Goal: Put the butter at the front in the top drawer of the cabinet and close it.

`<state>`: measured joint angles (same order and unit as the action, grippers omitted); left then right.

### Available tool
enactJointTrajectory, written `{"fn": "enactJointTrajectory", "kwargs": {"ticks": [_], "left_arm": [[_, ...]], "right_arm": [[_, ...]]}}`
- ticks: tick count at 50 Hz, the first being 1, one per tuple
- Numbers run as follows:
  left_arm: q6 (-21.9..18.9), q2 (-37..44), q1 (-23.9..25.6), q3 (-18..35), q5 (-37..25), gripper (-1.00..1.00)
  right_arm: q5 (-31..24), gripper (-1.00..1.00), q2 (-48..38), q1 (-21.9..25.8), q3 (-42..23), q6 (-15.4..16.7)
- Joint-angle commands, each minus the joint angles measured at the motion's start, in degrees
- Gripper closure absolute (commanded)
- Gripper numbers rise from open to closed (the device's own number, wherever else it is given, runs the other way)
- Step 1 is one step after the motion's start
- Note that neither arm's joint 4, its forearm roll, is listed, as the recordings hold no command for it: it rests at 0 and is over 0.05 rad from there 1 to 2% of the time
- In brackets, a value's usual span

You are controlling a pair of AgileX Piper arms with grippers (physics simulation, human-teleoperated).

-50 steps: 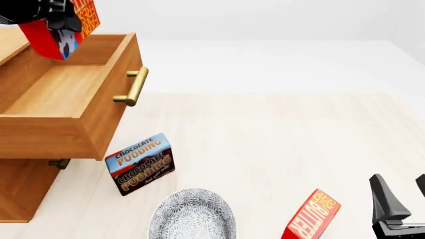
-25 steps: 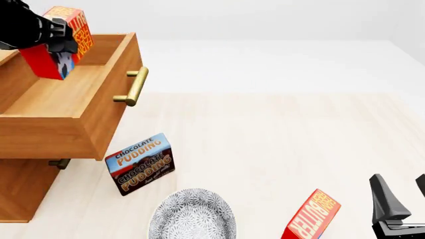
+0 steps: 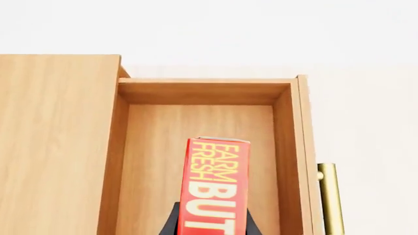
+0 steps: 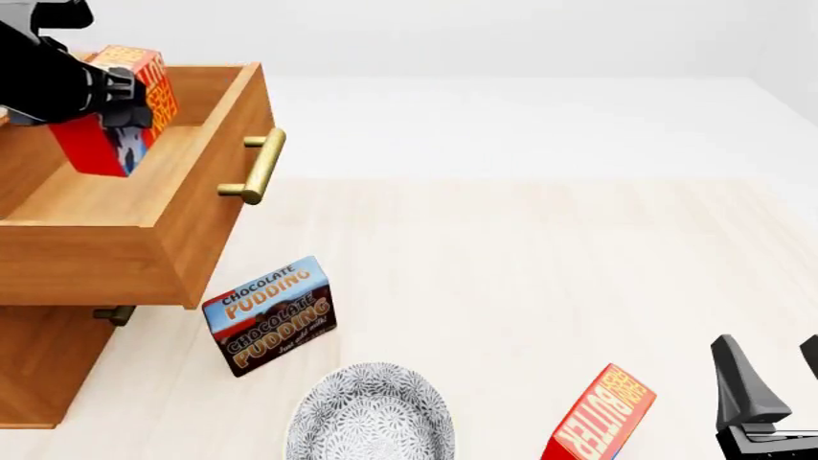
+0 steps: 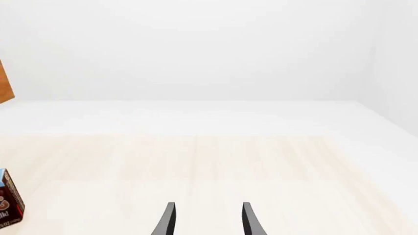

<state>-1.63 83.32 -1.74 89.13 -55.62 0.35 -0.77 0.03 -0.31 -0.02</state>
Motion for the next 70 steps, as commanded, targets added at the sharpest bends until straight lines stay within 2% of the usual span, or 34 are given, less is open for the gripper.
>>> {"fn": "enactJointTrajectory", "kwargs": {"ticks": [1,11,70], "left_arm": [[-0.4,-0.2,-1.0,-1.8,1.8,1.00],[-0.1,1.0,-1.7,-1.7,3.0,1.00],[2.2,1.7,-2.0,-10.1,9.5,1.00]], "right_arm": [[-0.1,-1.00,0.2,0.0,0.1,0.0],[-0.1,-1.00,0.2,0.0,0.1,0.0],[-0.1,-1.00,0.2,0.0,0.1,0.0]]}}
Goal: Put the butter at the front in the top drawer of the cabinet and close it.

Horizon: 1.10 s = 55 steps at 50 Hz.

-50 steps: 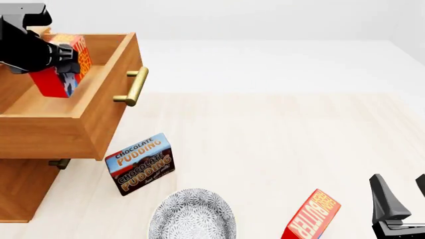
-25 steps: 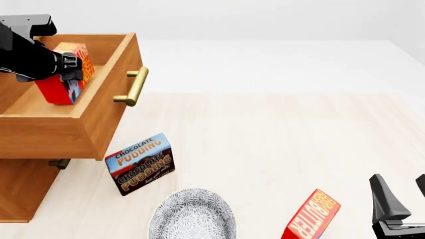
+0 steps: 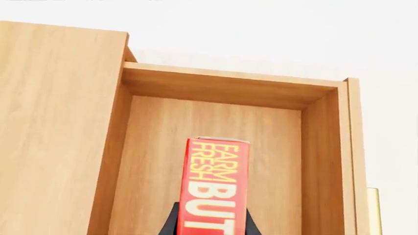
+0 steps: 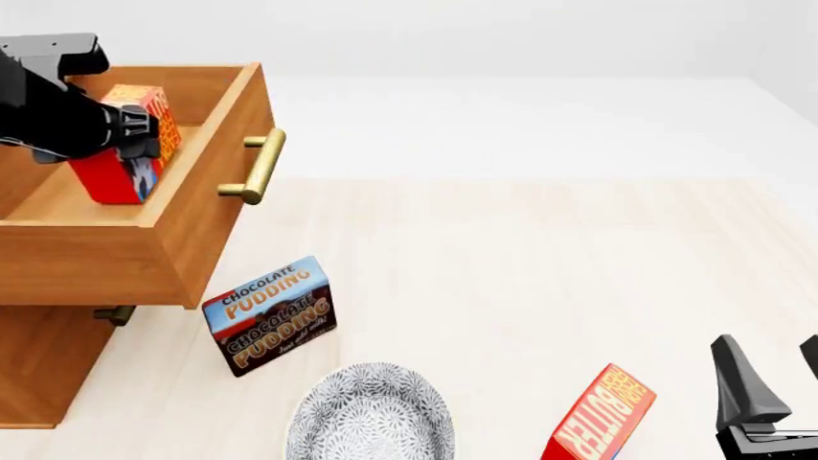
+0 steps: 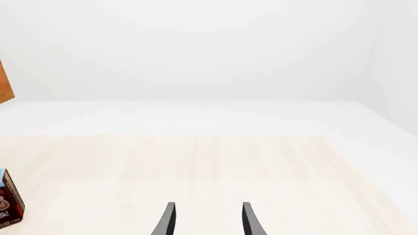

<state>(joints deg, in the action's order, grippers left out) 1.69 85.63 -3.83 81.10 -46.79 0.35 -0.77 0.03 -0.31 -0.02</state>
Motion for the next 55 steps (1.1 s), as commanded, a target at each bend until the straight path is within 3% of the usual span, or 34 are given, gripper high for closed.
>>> {"fn": "enactJointTrajectory", "kwargs": {"ticks": [1,4,5,35,55], "left_arm": [[-1.0,-0.6,0.2,-2.4,0.8,1.00],[-0.9,-0.7,0.3,-2.9,1.0,1.00],[-0.6,-0.5,0.6,-2.7,0.8,-1.00],[-2.5,-2.0,0.1,2.8,-4.5,-1.00],[-4.0,-7.7,0.2,3.8,-9.0,-1.00]], "right_arm": [[-0.1,-1.00,0.2,0.0,0.1,0.0],[-0.1,-1.00,0.2,0.0,0.1,0.0],[-0.1,-1.00,0.2,0.0,0.1,0.0],[-0.1,-1.00,0.2,0.0,0.1,0.0],[-0.1,-1.00,0.2,0.0,0.1,0.0]]}}
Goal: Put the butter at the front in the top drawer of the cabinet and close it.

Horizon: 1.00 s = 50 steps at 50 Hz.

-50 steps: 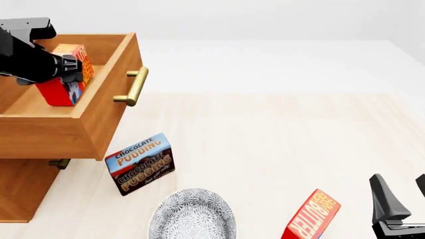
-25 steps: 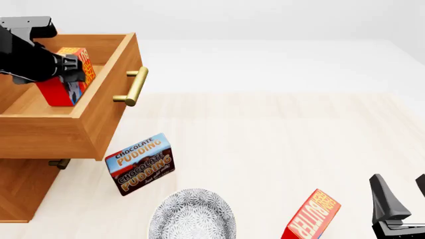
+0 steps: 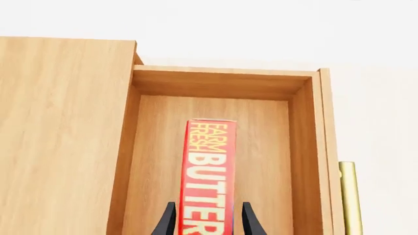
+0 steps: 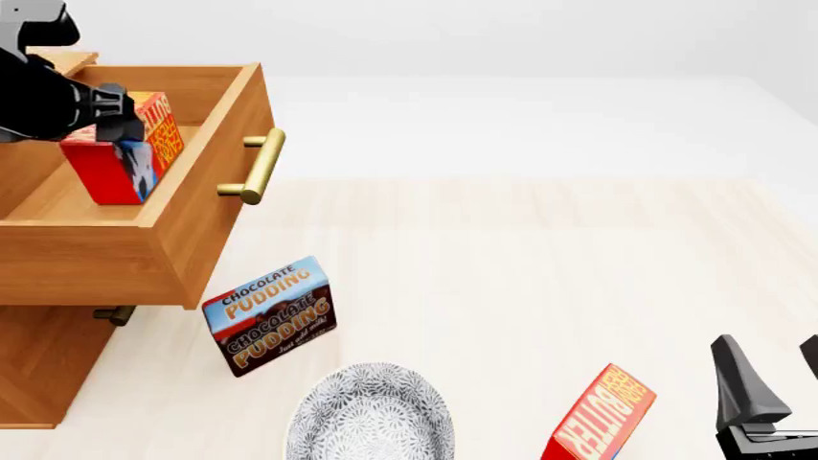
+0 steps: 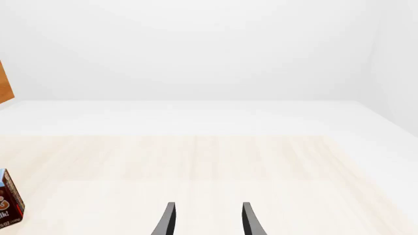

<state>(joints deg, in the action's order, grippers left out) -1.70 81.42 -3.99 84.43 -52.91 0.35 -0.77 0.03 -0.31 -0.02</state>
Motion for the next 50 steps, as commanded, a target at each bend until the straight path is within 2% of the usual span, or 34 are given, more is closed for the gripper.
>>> {"fn": "enactJointTrajectory", "kwargs": {"ticks": [1,26,50], "left_arm": [[-0.8,-4.1,0.4,0.5,-3.3,-1.00],[-3.9,-12.1,1.4,1.2,-8.7,-1.00],[-4.9,-12.5,7.1,3.5,-9.2,-1.00]], "right_arm": [[-0.1,-1.00,0.2,0.0,0.1,0.0],[-0.1,-1.00,0.2,0.0,0.1,0.0],[-0.1,-1.00,0.2,0.0,0.1,0.0]]}}
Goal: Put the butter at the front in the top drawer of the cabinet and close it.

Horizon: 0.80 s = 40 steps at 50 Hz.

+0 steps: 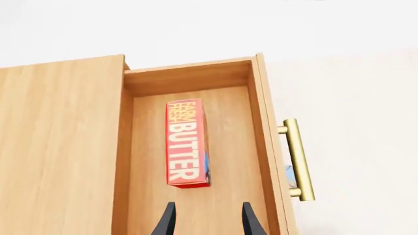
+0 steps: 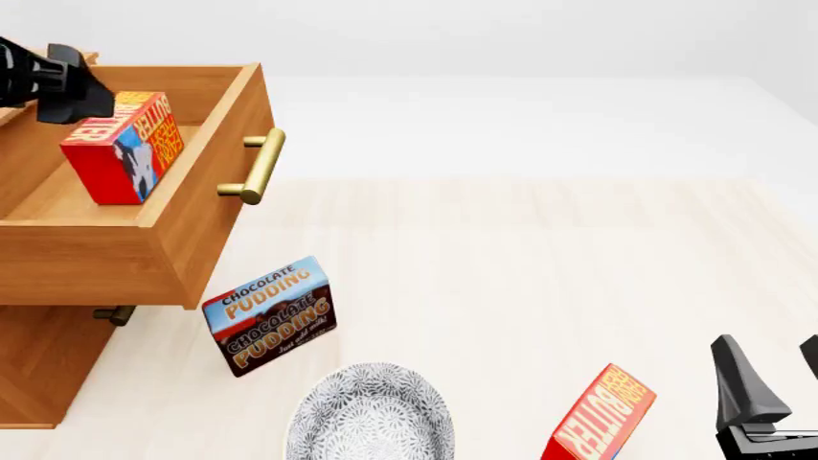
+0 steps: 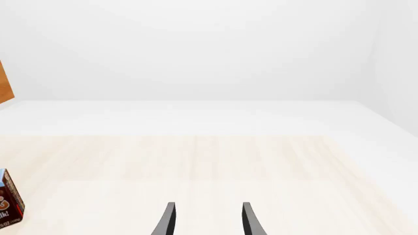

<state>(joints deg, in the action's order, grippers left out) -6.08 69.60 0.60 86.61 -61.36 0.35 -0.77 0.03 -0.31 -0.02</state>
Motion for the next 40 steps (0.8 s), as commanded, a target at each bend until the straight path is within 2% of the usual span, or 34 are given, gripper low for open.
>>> {"fn": "enactJointTrajectory", "kwargs": {"ticks": [1,11,16,26,40], "left_arm": [[-0.6,-0.5,2.8,1.4,-0.8,-1.00],[-2.5,0.1,6.8,5.6,-1.7,-1.00],[-2.7,0.5,8.5,5.1,-0.8,-1.00],[-1.4,3.5,15.3,6.6,1.8,-1.00],[-1.4,7.3,21.5,10.3,3.9,-1.00]], "right_arm": [[-0.1,-1.00,0.2,0.0,0.1,0.0],[-0.1,-1.00,0.2,0.0,0.1,0.0],[-0.1,-1.00,0.2,0.0,0.1,0.0],[-0.1,-1.00,0.2,0.0,0.1,0.0],[-0.1,-1.00,0.2,0.0,0.1,0.0]]}}
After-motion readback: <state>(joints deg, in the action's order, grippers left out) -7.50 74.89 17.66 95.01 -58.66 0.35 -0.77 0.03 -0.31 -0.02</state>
